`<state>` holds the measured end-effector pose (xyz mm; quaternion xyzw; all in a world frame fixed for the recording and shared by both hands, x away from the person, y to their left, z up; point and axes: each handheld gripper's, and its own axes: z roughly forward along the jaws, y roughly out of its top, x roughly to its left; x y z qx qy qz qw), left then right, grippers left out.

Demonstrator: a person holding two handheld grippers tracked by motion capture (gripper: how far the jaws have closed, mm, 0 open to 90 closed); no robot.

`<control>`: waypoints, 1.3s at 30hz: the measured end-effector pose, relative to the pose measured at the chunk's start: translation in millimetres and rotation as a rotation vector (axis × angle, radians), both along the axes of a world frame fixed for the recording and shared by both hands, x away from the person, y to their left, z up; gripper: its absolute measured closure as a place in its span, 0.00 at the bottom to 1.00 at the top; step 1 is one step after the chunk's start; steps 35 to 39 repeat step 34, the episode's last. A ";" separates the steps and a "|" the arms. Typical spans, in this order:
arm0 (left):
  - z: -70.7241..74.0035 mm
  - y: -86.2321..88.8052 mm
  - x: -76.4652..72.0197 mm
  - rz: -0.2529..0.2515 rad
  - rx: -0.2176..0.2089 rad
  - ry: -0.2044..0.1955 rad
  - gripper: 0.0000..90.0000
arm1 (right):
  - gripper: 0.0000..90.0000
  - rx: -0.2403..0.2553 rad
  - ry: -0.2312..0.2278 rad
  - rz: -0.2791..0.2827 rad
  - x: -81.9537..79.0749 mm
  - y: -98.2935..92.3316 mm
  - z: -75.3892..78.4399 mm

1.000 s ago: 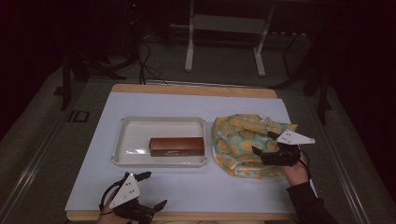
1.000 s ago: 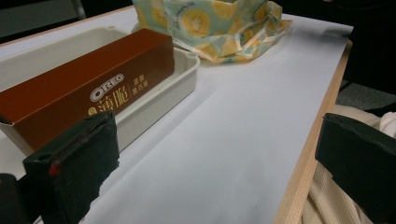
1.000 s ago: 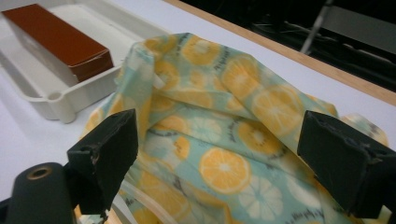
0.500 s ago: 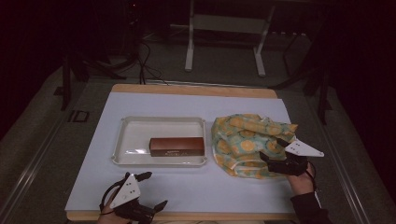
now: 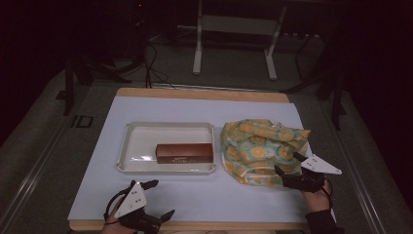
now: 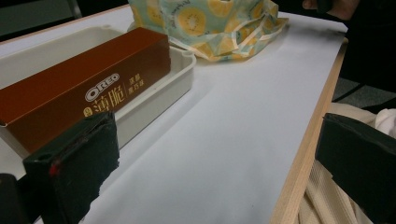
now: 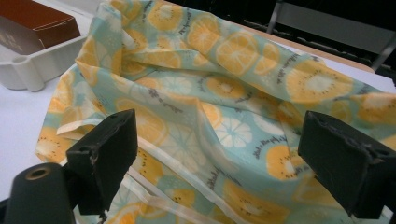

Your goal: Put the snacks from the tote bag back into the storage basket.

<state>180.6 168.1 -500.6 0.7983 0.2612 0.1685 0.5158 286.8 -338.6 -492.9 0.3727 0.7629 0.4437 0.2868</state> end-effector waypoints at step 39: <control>0.0 -0.2 0.0 -0.003 0.003 0.000 0.00 | 0.14 -0.036 -0.041 -0.016 -10.7 -15.2 -18.2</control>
